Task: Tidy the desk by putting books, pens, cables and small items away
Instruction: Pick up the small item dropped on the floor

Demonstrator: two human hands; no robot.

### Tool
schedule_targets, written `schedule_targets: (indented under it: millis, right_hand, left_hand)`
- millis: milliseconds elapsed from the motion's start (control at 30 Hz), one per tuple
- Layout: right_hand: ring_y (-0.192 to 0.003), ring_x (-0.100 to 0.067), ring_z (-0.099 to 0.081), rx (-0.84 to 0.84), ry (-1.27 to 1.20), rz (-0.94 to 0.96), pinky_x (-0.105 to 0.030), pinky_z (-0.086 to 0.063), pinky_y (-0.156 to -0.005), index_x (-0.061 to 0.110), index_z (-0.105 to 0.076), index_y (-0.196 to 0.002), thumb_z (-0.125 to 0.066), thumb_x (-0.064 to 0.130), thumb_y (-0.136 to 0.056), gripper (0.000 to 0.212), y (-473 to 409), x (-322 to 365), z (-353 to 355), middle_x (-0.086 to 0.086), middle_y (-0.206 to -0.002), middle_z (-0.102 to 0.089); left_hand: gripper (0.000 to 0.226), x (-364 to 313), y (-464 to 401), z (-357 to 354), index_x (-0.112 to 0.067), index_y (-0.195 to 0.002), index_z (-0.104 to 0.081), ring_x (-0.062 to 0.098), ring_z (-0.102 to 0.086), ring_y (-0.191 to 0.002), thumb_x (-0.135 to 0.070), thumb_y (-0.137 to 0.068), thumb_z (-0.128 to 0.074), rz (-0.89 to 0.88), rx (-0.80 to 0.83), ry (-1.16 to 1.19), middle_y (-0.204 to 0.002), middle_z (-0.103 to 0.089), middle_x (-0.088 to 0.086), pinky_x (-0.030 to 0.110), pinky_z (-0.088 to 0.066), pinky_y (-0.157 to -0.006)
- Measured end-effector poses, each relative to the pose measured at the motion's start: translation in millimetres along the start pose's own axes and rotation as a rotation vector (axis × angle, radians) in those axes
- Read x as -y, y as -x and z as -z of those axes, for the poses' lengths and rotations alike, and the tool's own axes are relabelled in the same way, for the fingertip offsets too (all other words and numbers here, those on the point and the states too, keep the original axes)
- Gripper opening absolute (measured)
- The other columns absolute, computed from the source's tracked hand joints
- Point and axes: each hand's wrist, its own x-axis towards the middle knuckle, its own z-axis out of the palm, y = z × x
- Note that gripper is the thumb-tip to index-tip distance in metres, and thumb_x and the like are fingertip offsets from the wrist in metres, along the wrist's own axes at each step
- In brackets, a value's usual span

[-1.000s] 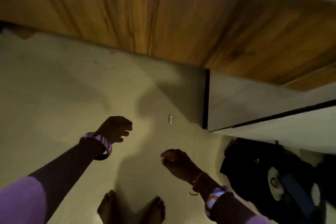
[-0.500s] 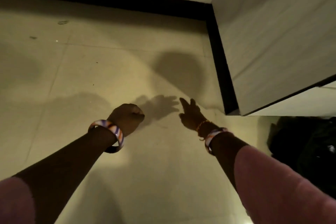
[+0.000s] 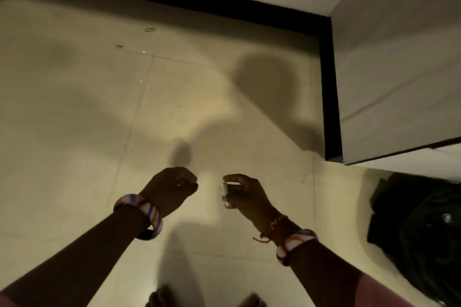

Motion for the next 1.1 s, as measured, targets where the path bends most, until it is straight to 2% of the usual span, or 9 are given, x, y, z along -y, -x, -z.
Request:
schedule_targets:
  millis: [167, 233, 300, 400, 567, 700, 800, 933, 1100]
  right_hand:
    - [-0.075, -0.014, -0.063, 0.219, -0.225, -0.002, -0.025, -0.055, -0.066, 0.010, -0.066, -0.094, -0.059, -0.004, -0.082, 0.020, 122.1, 149.2, -37.4, -0.002, -0.080, -0.068]
    - [-0.075, -0.015, -0.063, 0.281, -0.217, 0.033, -0.024, -0.053, -0.065, 0.010, -0.068, -0.089, -0.062, -0.003, -0.077, 0.019, 162.4, 204.3, -49.7, -0.005, -0.076, -0.065]
    - [-0.076, -0.018, -0.064, 0.316, -0.212, 0.063, -0.024, -0.053, -0.066, 0.008, -0.069, -0.085, -0.066, 0.003, -0.072, 0.015, 203.9, 264.8, -63.9, -0.010, -0.077, -0.064]
    - [-0.076, -0.022, -0.066, 0.335, -0.204, 0.086, -0.026, -0.054, -0.066, 0.006, -0.066, -0.085, -0.070, -0.002, -0.071, 0.016, 257.6, 337.3, -83.9, -0.016, -0.081, -0.067]
    - [-0.063, -0.018, -0.068, 0.426, -0.198, 0.138, -0.024, -0.053, -0.055, 0.003, -0.061, -0.092, -0.067, -0.001, -0.077, 0.016, 313.3, 436.0, -112.1, -0.016, -0.085, -0.070]
    - [-0.058, -0.013, -0.061, 0.358, -0.055, 0.365, -0.022, -0.052, -0.058, 0.000, -0.067, -0.093, -0.059, 0.006, -0.087, 0.012, 320.5, 516.8, -116.3, -0.009, -0.075, -0.064]
    - [-0.055, -0.013, -0.057, 0.301, -0.113, 0.476, -0.021, -0.049, -0.058, -0.010, -0.063, -0.095, -0.057, -0.003, -0.085, 0.014, 309.1, 575.4, -108.0, -0.011, -0.067, -0.059]
    - [-0.056, -0.019, -0.059, 0.128, -0.069, 0.580, -0.025, -0.054, -0.060, -0.004, -0.064, -0.077, -0.064, -0.008, -0.079, 0.004, 270.4, 631.6, -88.3, -0.017, -0.067, -0.061]
    - [-0.065, -0.022, -0.063, -0.337, 0.773, 1.038, -0.027, -0.042, -0.062, 0.009, -0.068, -0.065, -0.072, 0.016, -0.076, 0.014, 188.4, 680.5, -76.9, -0.009, -0.067, -0.068]
  left_hand:
    - [0.027, -72.5, 103.2, 84.7, -0.029, -0.080, -0.056, 0.004, -0.055, -0.069, -0.002, -0.085, -0.061, -0.083, 0.003, 0.157, -0.081, -0.057, -0.006, 0.014, -0.040, -0.059]
    - [0.029, -105.5, 145.5, 117.7, -0.029, -0.078, -0.059, 0.012, -0.057, -0.065, -0.001, -0.083, -0.061, -0.116, -0.013, 0.202, -0.077, -0.060, -0.002, 0.020, -0.045, -0.062]
    - [0.021, -138.6, 192.1, 156.5, -0.028, -0.073, -0.063, 0.018, -0.060, -0.063, -0.007, -0.073, -0.062, -0.152, -0.098, 0.246, -0.065, -0.064, -0.004, 0.029, -0.049, -0.066]
    - [0.027, -175.4, 251.8, 211.0, -0.028, -0.066, -0.063, -0.006, -0.055, -0.046, -0.002, -0.073, -0.065, -0.235, -0.246, 0.225, -0.046, -0.060, -0.015, 0.015, -0.048, -0.058]
    - [0.021, -226.5, 328.0, 294.4, -0.020, -0.062, -0.064, -0.003, -0.055, -0.044, -0.005, -0.074, -0.071, -0.389, -0.406, 0.269, -0.043, -0.060, -0.011, 0.018, -0.049, -0.054]
    - [0.027, -274.6, 340.0, 350.0, -0.019, -0.059, -0.063, -0.005, -0.051, -0.042, 0.000, -0.078, -0.067, -0.519, -0.547, 0.303, -0.040, -0.056, -0.011, 0.009, -0.039, -0.046]
    - [0.023, -313.8, 325.3, 383.8, -0.023, -0.064, -0.064, 0.000, -0.054, -0.056, -0.006, -0.078, -0.069, -0.589, -0.650, 0.297, -0.058, -0.061, -0.010, 0.016, -0.041, -0.055]
    - [0.010, -352.5, 292.1, 413.8, -0.016, -0.084, -0.064, 0.013, -0.059, -0.076, -0.008, -0.080, -0.068, -0.582, -0.704, 0.293, -0.077, -0.062, -0.006, 0.023, -0.045, -0.071]
    - [0.008, -370.4, 245.4, 449.7, -0.014, -0.086, -0.064, 0.015, -0.062, -0.085, -0.008, -0.081, -0.066, -0.481, -0.730, 0.127, -0.086, -0.066, 0.003, 0.015, -0.044, -0.071]
